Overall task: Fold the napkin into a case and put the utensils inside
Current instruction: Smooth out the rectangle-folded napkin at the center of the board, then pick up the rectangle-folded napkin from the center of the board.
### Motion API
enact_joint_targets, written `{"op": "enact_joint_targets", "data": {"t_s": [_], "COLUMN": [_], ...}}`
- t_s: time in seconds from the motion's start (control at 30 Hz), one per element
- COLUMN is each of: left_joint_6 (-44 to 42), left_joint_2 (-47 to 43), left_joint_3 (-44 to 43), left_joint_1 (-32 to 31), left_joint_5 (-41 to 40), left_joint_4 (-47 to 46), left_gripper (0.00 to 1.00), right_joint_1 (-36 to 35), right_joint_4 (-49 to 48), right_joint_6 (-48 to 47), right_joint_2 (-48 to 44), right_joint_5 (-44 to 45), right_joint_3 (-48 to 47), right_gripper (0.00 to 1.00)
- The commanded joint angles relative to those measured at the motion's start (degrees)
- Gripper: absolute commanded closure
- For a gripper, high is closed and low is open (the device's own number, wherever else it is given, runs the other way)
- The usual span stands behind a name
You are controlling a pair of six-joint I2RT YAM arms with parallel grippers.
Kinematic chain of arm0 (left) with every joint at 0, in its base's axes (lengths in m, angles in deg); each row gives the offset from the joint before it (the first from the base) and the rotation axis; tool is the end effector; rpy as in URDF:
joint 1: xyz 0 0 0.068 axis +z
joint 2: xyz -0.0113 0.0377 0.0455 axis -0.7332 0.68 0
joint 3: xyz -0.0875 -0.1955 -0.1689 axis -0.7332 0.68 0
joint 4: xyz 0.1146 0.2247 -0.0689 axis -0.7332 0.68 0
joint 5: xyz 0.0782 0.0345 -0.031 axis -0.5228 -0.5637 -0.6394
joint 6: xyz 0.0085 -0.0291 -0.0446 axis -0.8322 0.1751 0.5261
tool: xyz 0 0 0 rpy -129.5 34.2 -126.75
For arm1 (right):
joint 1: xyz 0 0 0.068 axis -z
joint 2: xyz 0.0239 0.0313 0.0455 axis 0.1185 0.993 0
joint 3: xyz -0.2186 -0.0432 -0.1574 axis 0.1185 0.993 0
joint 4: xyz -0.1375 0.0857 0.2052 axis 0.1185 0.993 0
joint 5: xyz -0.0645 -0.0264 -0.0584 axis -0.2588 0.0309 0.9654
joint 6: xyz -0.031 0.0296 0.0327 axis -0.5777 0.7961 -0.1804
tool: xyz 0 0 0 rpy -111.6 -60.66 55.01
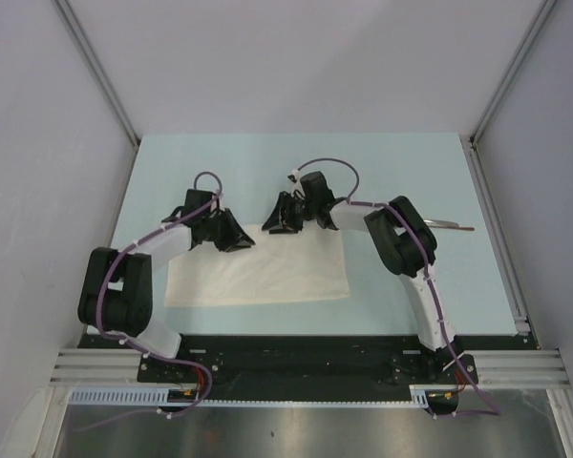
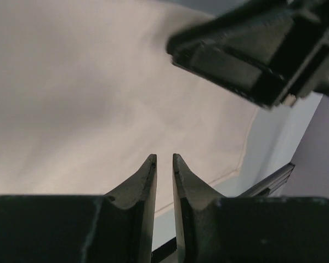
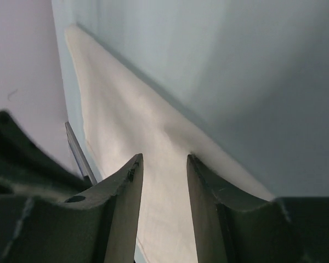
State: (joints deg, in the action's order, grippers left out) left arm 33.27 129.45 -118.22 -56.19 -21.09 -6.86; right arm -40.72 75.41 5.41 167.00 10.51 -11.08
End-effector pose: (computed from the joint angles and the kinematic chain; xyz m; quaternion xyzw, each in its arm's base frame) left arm 0.2983 -0.0631 0.1761 -0.1879 0.9121 -0.3170 0.1797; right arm 0.3965 0.2917 0.1262 -0.0633 0.8578 0.4834 0.1627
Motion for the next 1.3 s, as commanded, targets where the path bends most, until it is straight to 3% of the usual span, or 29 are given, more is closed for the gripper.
{"op": "enact_joint_targets", "data": {"t_s": [0.0, 0.17, 0.33, 0.43, 0.47, 0.5, 0.6, 0.7, 0.97, 1.27], "left_joint_6": [-1.3, -2.5, -4.2, -7.2, -7.8, -8.3, -9.1, -8.7, -8.5, -10.1], "left_joint_2": [-8.4, -11.9, -17.8, -20.2, -21.1, -21.7, -24.7, -26.5, -26.8, -26.8], "left_joint_3": [2.1, 7.2, 8.5, 5.3, 4.6, 4.1, 2.4, 1.9, 2.8, 2.3], "left_joint_1": [-6.3, -11.5, -12.6, -12.5, -12.5, -12.5, -12.6, -12.6, -12.7, -12.7], "left_joint_5": [-1.1, -6.6, -9.1, -12.8, -13.4, -13.3, -12.6, -10.5, -6.0, -5.4], "left_joint_4": [-3.1, -1.8, 1.3, 6.1, 6.9, 7.2, 8.0, 7.4, 5.6, 6.5], "left_gripper": [0.78, 0.78, 0.77, 0.77, 0.76, 0.76, 0.75, 0.74, 0.73, 0.73], "right_joint_1": [0.7, 2.5, 3.6, 3.8, 3.8, 3.7, 3.8, 3.7, 1.3, -4.1], "right_joint_4": [-4.1, -0.7, 12.4, 23.8, 26.8, 32.5, 43.0, 47.3, 43.2, 41.7], "right_joint_6": [3.1, 2.1, -5.3, -12.0, -13.7, -14.8, -18.0, -18.3, -17.5, -14.9], "right_joint_2": [4.8, 4.6, -3.0, -10.9, -14.6, -16.7, -22.0, -26.8, -29.9, -24.8], "right_joint_5": [-1.0, -1.0, 0.6, 8.1, 14.1, 17.1, 28.3, 35.5, 42.8, 49.9], "right_joint_3": [-4.0, -6.6, -7.9, -6.6, -6.1, -4.8, -2.7, 2.1, 14.2, 15.3], "right_gripper": [0.58, 0.57, 0.45, 0.32, 0.28, 0.19, 0.14, 0.13, 0.16, 0.20]}}
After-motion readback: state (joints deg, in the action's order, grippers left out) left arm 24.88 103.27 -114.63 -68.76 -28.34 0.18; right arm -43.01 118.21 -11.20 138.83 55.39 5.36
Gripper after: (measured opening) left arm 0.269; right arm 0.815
